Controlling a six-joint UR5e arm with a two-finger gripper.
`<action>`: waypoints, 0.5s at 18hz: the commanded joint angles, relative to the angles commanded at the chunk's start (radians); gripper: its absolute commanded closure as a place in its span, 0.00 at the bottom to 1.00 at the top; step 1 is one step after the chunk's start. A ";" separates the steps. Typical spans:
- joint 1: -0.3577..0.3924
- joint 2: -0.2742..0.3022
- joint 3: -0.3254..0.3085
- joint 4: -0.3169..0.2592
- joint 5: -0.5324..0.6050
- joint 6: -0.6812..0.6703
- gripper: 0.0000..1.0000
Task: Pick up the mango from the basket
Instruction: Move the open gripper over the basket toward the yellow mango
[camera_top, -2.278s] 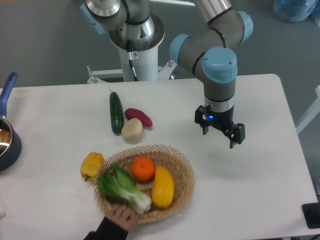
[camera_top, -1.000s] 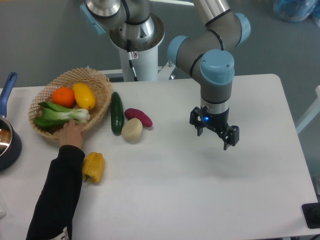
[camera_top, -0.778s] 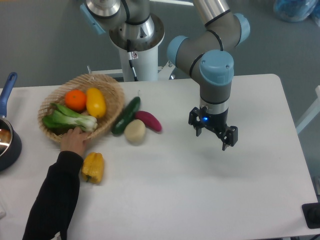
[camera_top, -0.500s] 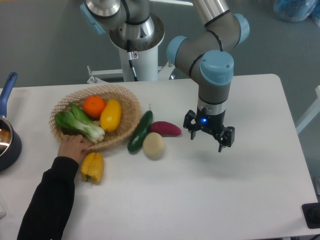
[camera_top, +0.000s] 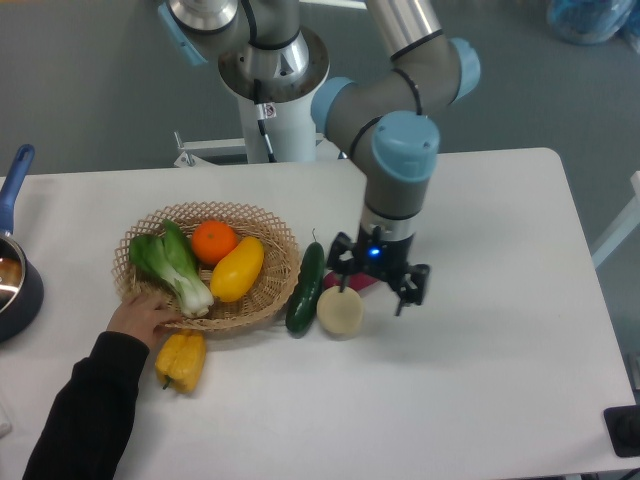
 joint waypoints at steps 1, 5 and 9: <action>-0.015 0.014 -0.023 0.000 0.005 -0.015 0.00; -0.068 0.077 -0.106 0.000 0.000 -0.063 0.00; -0.141 0.088 -0.117 0.000 0.006 -0.184 0.00</action>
